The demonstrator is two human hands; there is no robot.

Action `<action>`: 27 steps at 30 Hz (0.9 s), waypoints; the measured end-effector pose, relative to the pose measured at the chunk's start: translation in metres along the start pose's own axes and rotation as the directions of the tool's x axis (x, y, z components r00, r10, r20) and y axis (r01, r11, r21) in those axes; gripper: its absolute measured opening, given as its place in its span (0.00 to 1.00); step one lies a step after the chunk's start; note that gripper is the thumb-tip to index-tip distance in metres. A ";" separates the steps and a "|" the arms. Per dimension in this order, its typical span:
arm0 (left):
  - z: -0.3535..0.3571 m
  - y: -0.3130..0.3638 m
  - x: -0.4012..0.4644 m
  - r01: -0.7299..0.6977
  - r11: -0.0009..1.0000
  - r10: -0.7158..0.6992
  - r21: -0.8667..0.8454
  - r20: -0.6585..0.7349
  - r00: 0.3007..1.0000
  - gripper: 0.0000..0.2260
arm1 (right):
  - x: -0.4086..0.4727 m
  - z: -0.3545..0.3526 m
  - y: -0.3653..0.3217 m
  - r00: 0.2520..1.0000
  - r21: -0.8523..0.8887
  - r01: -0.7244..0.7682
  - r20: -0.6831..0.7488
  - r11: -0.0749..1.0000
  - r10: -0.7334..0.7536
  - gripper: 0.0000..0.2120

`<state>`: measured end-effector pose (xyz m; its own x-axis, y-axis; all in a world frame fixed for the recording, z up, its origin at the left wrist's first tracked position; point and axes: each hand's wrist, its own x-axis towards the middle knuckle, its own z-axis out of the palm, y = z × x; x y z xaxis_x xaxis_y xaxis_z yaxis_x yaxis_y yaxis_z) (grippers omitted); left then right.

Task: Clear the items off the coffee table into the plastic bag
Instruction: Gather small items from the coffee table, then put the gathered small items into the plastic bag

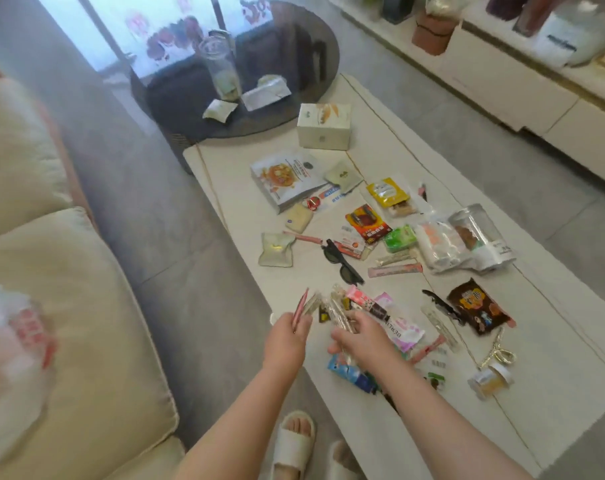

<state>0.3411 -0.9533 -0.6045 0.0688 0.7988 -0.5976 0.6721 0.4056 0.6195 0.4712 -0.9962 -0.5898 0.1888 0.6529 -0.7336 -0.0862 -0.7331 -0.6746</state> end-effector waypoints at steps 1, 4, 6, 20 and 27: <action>-0.016 -0.002 -0.002 0.001 1.000 -0.002 -0.008 -0.031 1.000 0.09 | -0.001 0.012 -0.012 0.999 -0.025 0.023 0.027 0.999 -0.023 0.13; -0.061 -0.012 -0.006 0.043 0.992 -0.058 -0.122 -0.121 0.991 0.09 | -0.007 0.051 -0.044 0.993 -0.118 0.077 0.099 0.990 -0.066 0.12; -0.092 -0.023 -0.006 0.095 0.974 -0.130 -0.204 -0.164 0.978 0.08 | -0.011 0.081 -0.062 0.984 -0.177 0.106 0.158 0.979 -0.079 0.10; -0.311 -0.160 -0.003 0.216 0.787 -0.488 -0.578 -0.369 0.791 0.18 | -0.016 0.344 -0.128 0.881 -0.353 0.243 0.470 0.903 -0.053 0.07; -0.401 -0.242 0.009 0.189 0.577 -0.651 -0.795 -0.307 0.694 0.22 | -0.010 0.479 -0.121 0.825 -0.418 0.236 0.563 0.877 0.046 0.07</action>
<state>-0.1164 -0.8665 -0.5558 -0.6161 0.4269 -0.6620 -0.1856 0.7381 0.6487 0.0109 -0.8221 -0.5403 -0.3984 0.6125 -0.6828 0.3779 -0.5687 -0.7306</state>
